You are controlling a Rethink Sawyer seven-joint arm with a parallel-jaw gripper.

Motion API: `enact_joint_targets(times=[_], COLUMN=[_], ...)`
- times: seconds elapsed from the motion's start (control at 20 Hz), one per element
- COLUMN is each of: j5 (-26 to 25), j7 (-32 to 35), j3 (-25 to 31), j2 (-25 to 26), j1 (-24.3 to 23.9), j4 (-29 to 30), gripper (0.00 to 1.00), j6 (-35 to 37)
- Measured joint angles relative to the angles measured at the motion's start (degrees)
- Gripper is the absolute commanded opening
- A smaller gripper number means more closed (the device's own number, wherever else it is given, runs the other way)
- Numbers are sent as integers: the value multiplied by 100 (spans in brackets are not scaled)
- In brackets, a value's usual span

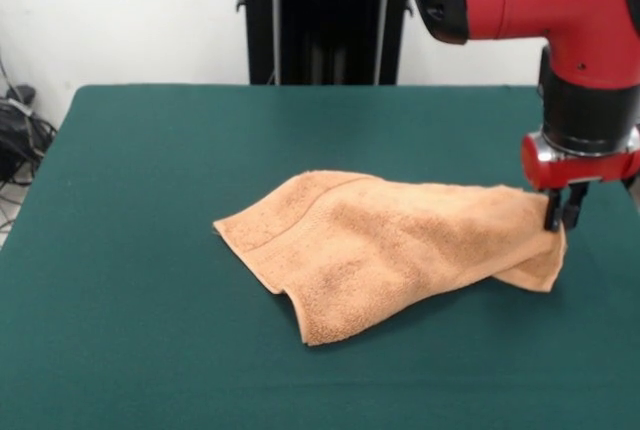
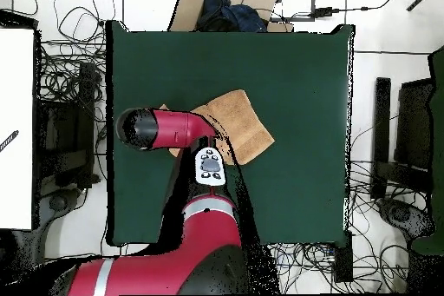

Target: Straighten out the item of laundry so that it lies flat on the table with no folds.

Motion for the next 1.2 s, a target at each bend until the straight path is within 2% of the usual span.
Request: enact_joint_targets(times=[1.15, 1.2], j5=[38, 42], j7=[0, 0], j3=[-7, -13], j2=[4, 3], j1=[3, 8], j4=[1, 0], gripper=[0, 100], j6=[-97, -98])
